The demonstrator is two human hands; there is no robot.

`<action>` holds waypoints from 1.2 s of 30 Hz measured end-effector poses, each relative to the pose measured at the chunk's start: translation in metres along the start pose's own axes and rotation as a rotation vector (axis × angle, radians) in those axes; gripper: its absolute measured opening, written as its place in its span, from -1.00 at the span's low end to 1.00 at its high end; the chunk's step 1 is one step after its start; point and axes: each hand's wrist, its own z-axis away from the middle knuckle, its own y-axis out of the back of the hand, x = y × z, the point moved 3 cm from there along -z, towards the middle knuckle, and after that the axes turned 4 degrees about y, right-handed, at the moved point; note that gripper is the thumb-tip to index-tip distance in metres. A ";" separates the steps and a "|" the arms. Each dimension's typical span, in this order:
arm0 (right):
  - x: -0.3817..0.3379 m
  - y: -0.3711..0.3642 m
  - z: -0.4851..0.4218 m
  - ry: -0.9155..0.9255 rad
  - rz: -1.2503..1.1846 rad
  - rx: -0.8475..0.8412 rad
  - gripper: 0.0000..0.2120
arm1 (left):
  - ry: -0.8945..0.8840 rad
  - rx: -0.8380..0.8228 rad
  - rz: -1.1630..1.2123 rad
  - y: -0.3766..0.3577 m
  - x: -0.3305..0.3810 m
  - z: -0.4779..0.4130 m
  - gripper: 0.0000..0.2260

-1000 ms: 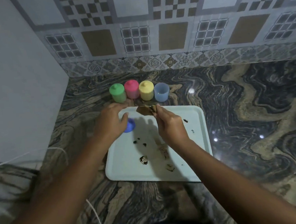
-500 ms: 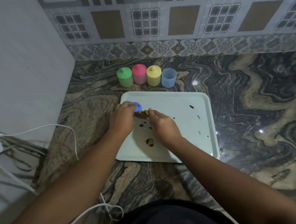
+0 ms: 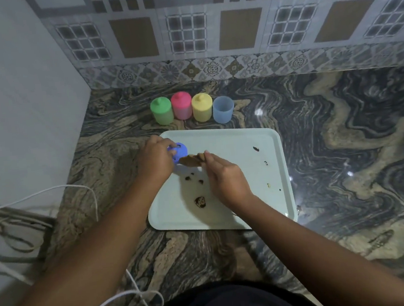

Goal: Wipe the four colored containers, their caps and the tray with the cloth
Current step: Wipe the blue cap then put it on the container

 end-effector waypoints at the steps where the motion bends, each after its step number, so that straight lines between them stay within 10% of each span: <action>1: -0.002 0.011 -0.004 -0.035 -0.062 0.104 -0.66 | 0.010 0.026 0.072 0.009 0.006 0.002 -0.89; 7: -0.014 0.067 -0.042 -0.409 -0.494 0.387 -0.62 | 0.006 -0.076 0.432 0.060 0.056 0.023 -0.91; 15: -0.060 0.111 -0.068 -0.332 -0.899 0.178 -0.67 | -0.096 -0.044 0.582 0.119 0.113 0.048 -0.80; 26: -0.069 0.138 -0.054 -0.474 -1.046 0.344 -0.70 | 0.314 -0.264 1.560 0.101 0.126 0.074 -0.71; 36: -0.074 0.145 -0.052 -0.417 -0.953 0.276 -0.69 | 0.124 -0.280 1.543 0.093 0.147 0.097 -0.48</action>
